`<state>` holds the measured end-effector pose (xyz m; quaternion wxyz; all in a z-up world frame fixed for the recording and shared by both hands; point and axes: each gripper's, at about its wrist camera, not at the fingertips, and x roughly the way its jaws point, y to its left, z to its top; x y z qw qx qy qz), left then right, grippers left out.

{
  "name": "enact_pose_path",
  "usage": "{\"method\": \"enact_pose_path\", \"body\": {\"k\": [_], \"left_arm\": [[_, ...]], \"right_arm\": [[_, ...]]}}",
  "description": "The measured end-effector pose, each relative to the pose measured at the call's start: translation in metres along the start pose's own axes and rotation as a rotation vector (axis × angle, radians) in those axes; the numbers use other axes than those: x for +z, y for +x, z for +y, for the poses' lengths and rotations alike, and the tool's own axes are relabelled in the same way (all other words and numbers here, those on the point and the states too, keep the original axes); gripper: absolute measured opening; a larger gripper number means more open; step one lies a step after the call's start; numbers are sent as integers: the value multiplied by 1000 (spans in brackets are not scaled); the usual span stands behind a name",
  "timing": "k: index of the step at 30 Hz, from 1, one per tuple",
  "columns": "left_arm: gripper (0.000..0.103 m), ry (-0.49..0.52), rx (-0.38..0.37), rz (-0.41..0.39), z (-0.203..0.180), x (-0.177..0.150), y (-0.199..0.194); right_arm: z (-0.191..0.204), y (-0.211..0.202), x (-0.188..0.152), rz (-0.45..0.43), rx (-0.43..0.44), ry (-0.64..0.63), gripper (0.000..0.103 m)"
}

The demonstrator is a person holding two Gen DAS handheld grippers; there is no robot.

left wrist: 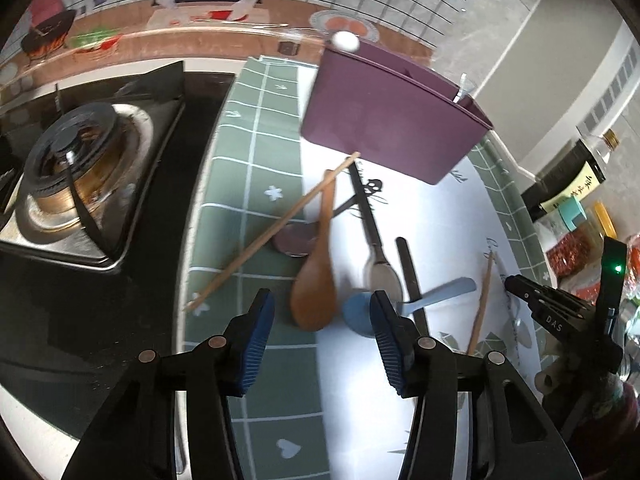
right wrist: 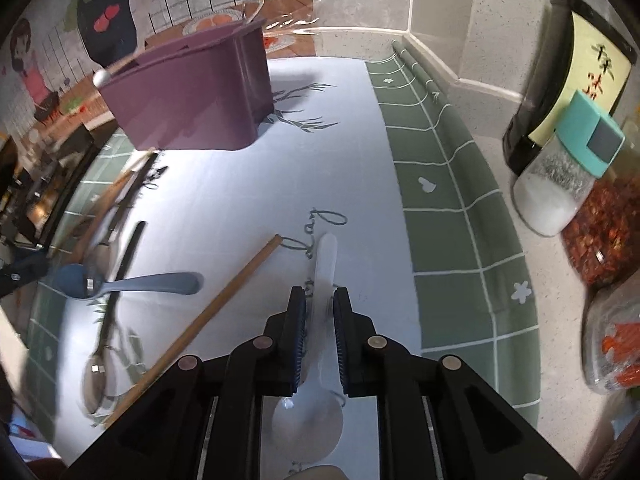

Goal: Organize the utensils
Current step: 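Grasp a wooden chopstick with the left gripper while the right gripper holds the white spoon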

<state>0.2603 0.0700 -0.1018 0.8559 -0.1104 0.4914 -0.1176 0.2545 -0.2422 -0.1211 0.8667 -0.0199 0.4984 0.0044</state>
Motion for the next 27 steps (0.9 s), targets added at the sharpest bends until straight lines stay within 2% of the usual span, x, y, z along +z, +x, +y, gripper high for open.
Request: {"method": "enact_pose_path", "body": {"k": [2, 3, 6, 8, 10, 15, 22, 27], "left_arm": [[51, -4, 5, -3, 4, 1, -1], [51, -2, 6, -4, 6, 2, -1], [49, 44, -2, 1, 6, 11, 0], [35, 67, -17, 17, 7, 21, 3], [31, 66, -21, 37, 10, 34, 9], [31, 104, 21, 79, 13, 58, 32], [31, 64, 37, 135, 24, 65, 55], [31, 88, -14, 171, 12, 54, 52]], "right_arm": [[0, 2, 0, 5, -2, 1, 13], [0, 1, 0, 4, 1, -1, 9], [2, -6, 1, -15, 53, -6, 9], [4, -17, 2, -44, 76, -8, 9], [6, -26, 4, -67, 93, -4, 9], [8, -45, 5, -101, 128, 17, 9], [4, -49, -6, -90, 122, 35, 9], [-5, -44, -11, -66, 124, 61, 9]]}}
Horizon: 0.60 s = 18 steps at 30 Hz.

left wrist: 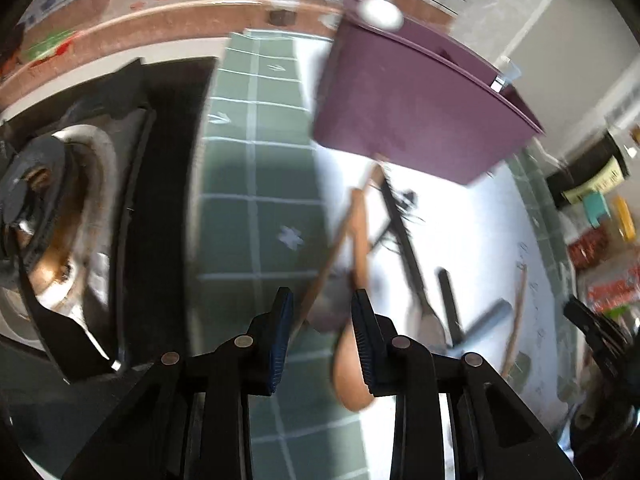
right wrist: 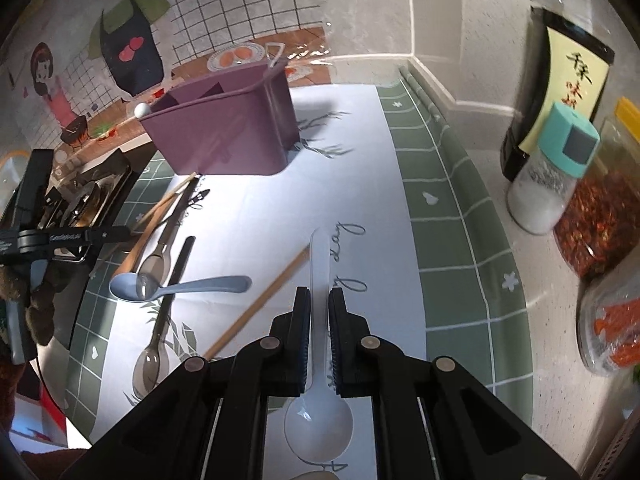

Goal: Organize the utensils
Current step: 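Grasp a wooden chopstick with the left gripper while the right gripper holds the white spoon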

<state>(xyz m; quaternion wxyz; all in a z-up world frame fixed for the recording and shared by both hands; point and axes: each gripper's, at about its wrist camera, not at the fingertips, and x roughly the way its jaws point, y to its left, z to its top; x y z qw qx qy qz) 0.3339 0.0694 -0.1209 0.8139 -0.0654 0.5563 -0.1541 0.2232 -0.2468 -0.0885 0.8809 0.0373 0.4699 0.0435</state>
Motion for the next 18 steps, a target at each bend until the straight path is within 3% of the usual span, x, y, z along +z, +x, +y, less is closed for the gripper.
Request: {"method": "enact_pose_path", "body": {"k": [14, 18], "left_arm": [[29, 78, 1, 53, -23, 36, 21], [29, 128, 45, 40, -37, 51, 26]], "right_arm": [[8, 3, 3, -4, 27, -5, 9], [5, 4, -1, -2, 24, 12, 9]]}}
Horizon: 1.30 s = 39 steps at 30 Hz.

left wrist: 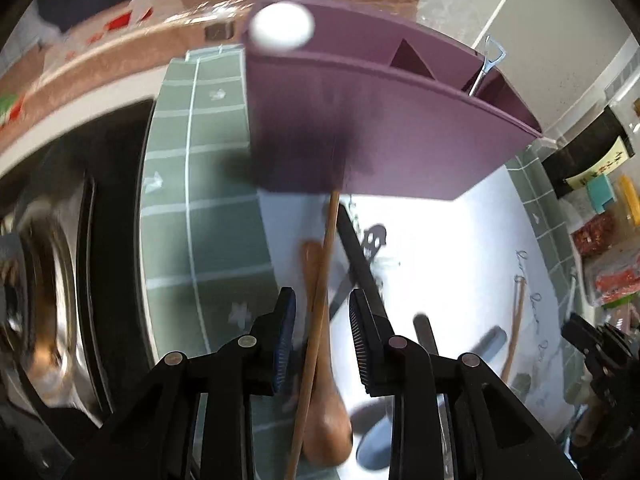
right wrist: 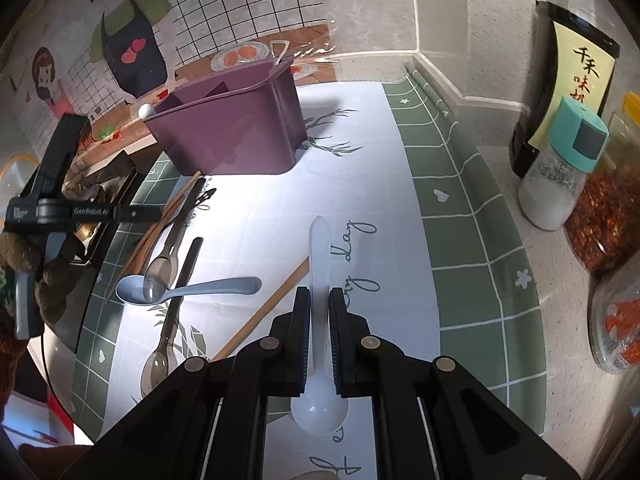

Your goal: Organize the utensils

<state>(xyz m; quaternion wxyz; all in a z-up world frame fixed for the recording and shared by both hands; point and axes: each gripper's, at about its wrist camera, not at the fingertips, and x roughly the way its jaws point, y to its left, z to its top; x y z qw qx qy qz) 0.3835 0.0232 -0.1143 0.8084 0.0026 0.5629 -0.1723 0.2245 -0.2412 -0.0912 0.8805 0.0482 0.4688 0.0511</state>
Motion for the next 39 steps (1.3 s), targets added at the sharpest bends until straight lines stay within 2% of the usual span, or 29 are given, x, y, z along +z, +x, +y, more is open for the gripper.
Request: {"method": "enact_pose_path", "body": {"k": [4, 10, 12, 14, 16, 18, 20, 25, 30, 35, 39], "left_arm": [[29, 42, 52, -3, -8, 15, 12], [28, 78, 105, -29, -13, 22, 23], [25, 72, 102, -34, -11, 23, 23], [11, 73, 110, -29, -10, 23, 24], [11, 70, 119, -33, -12, 21, 24], [11, 48, 97, -31, -7, 16, 21], [6, 7, 82, -57, 1, 6, 9], [6, -143, 8, -169, 19, -25, -33], [6, -232, -55, -259, 17, -48, -69], [6, -237, -104, -331, 12, -63, -108], [6, -214, -70, -364, 6, -64, -128]], "right_arm": [[-2, 0, -4, 5, -4, 8, 9], [-5, -1, -5, 3, -16, 18, 9], [-5, -1, -6, 3, -21, 20, 9], [-5, -1, -5, 5, -23, 19, 9], [-4, -1, -2, 3, -20, 13, 9], [-1, -1, 0, -2, -14, 6, 9], [1, -2, 4, -9, -1, 0, 9], [4, -6, 11, -28, 33, -12, 9], [2, -4, 18, -28, 67, -5, 9], [6, -11, 25, -58, 83, -16, 9], [12, -14, 29, -73, 94, -36, 9]]}}
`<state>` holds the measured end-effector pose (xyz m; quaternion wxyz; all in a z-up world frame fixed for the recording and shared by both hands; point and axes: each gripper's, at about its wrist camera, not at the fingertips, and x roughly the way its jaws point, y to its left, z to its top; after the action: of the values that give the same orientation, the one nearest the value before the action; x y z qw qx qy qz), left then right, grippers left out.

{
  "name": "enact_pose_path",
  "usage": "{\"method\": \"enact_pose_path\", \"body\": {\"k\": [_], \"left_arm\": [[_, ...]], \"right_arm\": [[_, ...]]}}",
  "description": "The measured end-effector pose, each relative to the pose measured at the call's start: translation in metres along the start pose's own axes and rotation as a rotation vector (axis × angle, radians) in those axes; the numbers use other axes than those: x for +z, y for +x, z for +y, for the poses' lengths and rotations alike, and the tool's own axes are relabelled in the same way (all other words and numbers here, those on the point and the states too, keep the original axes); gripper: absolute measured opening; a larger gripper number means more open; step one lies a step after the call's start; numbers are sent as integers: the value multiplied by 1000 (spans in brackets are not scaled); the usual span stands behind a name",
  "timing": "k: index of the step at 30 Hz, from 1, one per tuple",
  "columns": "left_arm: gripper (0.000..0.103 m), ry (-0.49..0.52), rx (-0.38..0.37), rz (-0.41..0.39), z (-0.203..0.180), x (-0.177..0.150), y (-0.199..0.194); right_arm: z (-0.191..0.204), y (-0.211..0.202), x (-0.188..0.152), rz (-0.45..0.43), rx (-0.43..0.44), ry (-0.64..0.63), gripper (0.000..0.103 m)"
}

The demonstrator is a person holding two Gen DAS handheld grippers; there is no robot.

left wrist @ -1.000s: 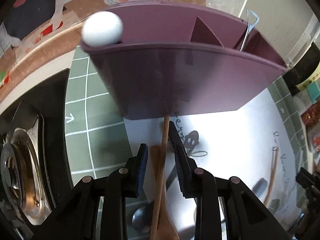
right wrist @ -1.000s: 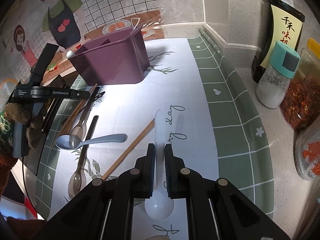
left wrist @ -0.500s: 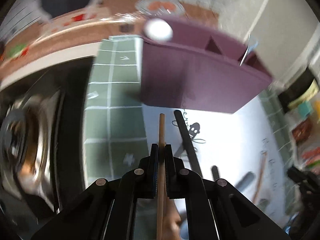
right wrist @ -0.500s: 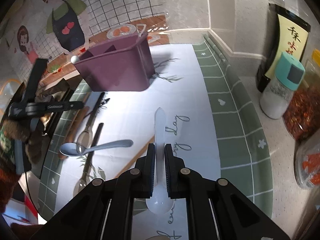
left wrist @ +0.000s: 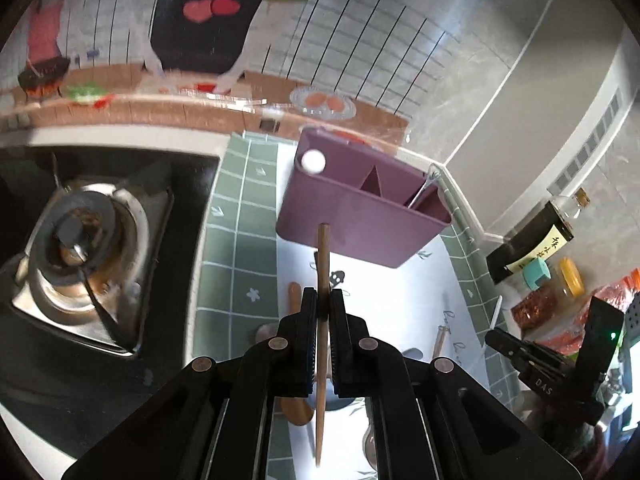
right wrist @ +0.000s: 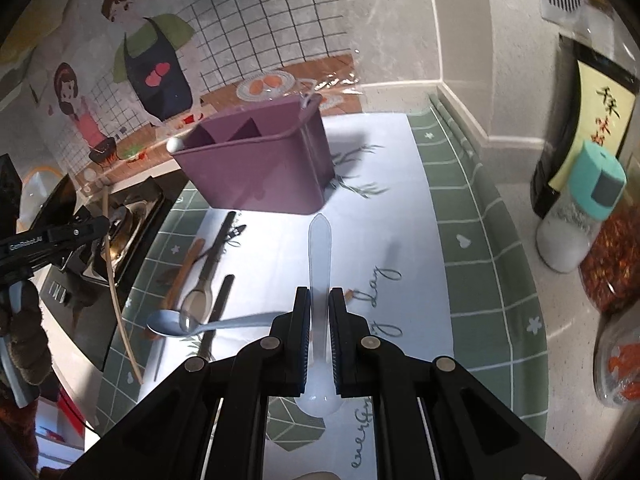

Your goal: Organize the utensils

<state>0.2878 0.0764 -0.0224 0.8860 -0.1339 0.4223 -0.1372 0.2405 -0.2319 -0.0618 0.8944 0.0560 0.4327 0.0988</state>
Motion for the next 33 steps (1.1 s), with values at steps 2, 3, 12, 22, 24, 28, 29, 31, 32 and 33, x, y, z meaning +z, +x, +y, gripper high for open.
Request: {"method": "enact_pose_path", "body": {"k": [2, 3, 12, 22, 24, 28, 29, 31, 32, 33], "left_arm": [[5, 1, -5, -27, -4, 1, -10], [5, 2, -8, -44, -6, 3, -15], [5, 132, -100, -402, -62, 83, -126], [5, 173, -111, -523, -79, 154, -122], [5, 151, -120, -495, -73, 159, -99], [5, 115, -132, -419, -60, 163, -52], [5, 113, -130, -397, -57, 164, -39], [5, 110, -119, -374, -52, 162, -18], [5, 104, -108, -361, -48, 162, -6], [5, 93, -105, -350, -45, 162, 2]], "right_arm": [[4, -1, 3, -8, 4, -14, 9], [7, -4, 6, -20, 3, -23, 9], [61, -121, 129, -443, 79, -173, 9], [86, -91, 191, -524, 56, -196, 9], [81, -69, 190, -493, 43, -179, 9], [71, -33, 187, -446, 37, -161, 9], [67, -21, 186, -427, 40, -149, 9], [62, -4, 185, -395, 41, -137, 9], [59, 6, 184, -378, 39, -132, 9], [56, 17, 183, -362, 30, -122, 9]]}}
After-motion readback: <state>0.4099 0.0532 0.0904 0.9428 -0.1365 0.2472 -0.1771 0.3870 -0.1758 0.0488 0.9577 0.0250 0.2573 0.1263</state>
